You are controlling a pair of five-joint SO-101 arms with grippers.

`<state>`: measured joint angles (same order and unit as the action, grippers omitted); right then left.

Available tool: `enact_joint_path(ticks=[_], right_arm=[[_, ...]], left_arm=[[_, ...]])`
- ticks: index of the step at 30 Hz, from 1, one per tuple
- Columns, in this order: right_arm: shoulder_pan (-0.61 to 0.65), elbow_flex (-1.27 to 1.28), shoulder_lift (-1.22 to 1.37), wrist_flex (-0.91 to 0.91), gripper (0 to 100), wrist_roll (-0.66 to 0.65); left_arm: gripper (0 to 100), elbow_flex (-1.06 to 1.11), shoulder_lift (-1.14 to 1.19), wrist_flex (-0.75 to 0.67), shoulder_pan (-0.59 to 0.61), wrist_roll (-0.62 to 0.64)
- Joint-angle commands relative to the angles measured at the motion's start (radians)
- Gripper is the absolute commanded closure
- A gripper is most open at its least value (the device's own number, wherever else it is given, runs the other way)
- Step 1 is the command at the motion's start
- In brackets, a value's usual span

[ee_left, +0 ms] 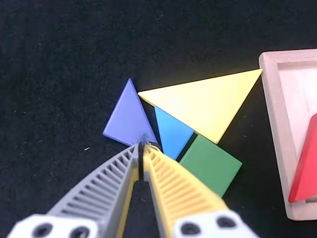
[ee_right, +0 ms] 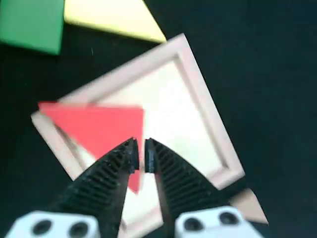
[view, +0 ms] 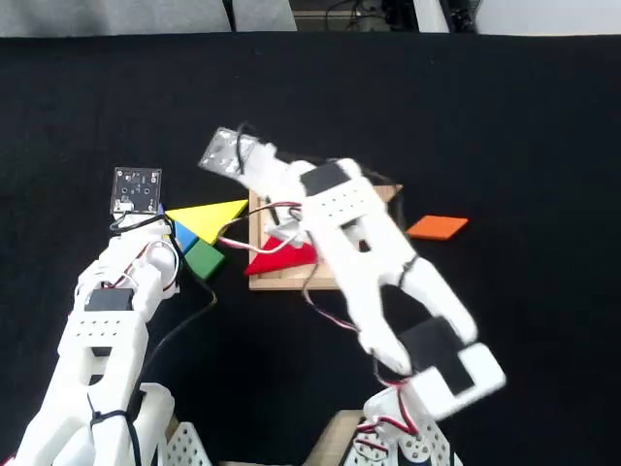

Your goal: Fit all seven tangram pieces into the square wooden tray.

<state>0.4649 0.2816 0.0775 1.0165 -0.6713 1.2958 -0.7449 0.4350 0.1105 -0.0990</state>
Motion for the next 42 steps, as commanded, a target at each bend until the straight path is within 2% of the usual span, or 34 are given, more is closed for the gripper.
enact_joint_path(ticks=[1,7,32,42], right_arm=[[0.034,-0.102,0.07,-0.031,98.6,0.026],[0.035,-0.166,0.176,-0.031,98.7,0.028],[0.052,-0.163,0.265,-0.094,98.7,0.061],[0.026,-0.203,0.3,-0.017,98.8,0.061]], left_arm=[[97,-0.007,-0.002,-0.015,0.007,0.006],[97,-0.007,-0.002,-0.015,0.007,0.006],[97,-0.007,-0.002,-0.015,0.008,0.006],[97,-0.008,-0.002,-0.015,0.008,0.006]])
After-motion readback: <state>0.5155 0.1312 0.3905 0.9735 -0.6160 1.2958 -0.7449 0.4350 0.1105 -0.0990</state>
